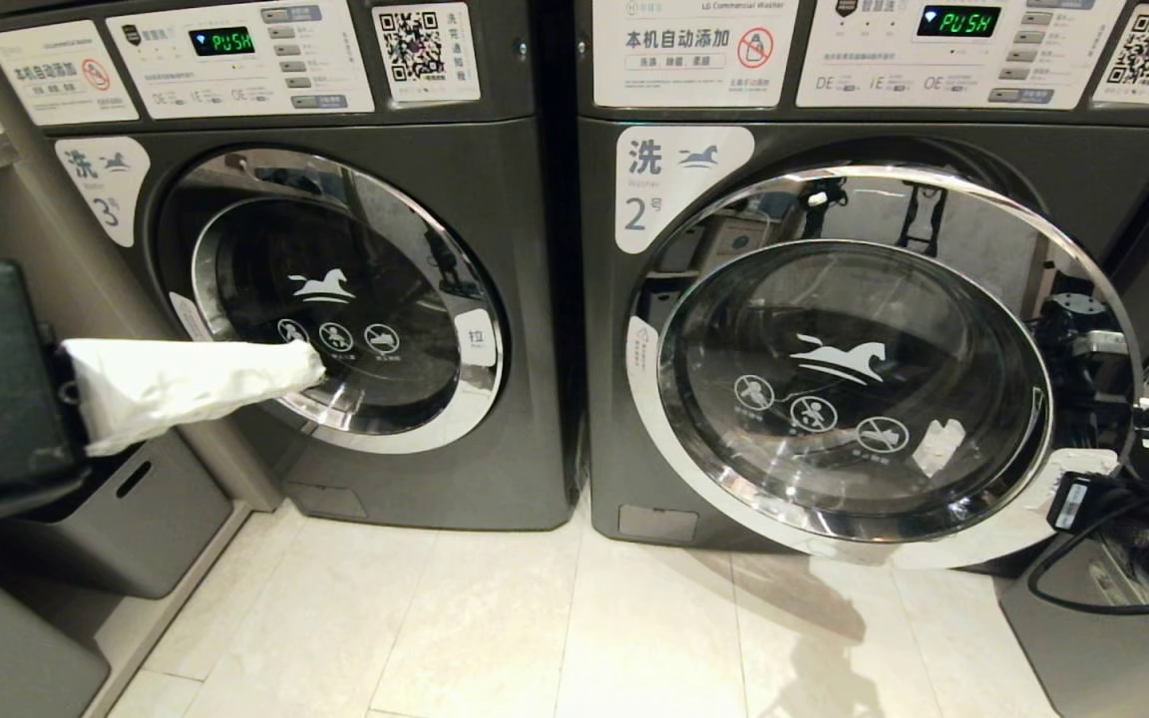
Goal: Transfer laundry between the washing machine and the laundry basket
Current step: Press the washing machine door tightly with the right hand
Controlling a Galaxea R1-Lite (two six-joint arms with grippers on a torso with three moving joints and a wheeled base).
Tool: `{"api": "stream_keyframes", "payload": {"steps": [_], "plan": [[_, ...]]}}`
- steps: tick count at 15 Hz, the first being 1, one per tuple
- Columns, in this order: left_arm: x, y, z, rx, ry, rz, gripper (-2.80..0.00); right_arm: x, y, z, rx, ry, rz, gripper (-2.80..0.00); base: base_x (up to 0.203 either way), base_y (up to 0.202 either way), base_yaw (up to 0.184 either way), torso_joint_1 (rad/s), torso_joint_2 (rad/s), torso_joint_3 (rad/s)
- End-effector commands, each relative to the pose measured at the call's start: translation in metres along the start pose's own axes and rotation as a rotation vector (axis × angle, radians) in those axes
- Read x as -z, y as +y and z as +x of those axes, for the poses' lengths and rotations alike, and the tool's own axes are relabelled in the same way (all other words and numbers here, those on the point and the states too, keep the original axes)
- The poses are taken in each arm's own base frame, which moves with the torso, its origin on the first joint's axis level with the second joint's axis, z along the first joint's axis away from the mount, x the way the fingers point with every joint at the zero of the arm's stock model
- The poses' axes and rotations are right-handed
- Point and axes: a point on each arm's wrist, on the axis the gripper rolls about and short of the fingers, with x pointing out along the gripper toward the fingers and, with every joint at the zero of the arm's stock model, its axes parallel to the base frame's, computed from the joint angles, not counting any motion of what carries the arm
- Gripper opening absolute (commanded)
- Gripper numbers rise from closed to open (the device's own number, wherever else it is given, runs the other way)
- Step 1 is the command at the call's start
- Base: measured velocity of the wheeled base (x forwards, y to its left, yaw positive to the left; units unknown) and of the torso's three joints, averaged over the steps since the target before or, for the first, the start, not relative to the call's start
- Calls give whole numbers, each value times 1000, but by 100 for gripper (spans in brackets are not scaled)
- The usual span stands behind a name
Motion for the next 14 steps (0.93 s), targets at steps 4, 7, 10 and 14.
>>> {"api": "stream_keyframes", "payload": {"steps": [4,7,10,14], "plan": [[1,0,4,-9,10,-1,-280,-3,7,23,2,-19,8,-280,0,0,0,0,0,0],[2,0,5,-8,14,0,-280,-4,11,37,3,-29,10,-280,0,0,0,0,0,0],[2,0,8,-12,19,1,-280,-6,11,54,22,-58,14,-280,0,0,0,0,0,0],[3,-1,13,-16,29,2,-280,-14,2,84,68,-119,20,-280,0,0,0,0,0,0]]}}
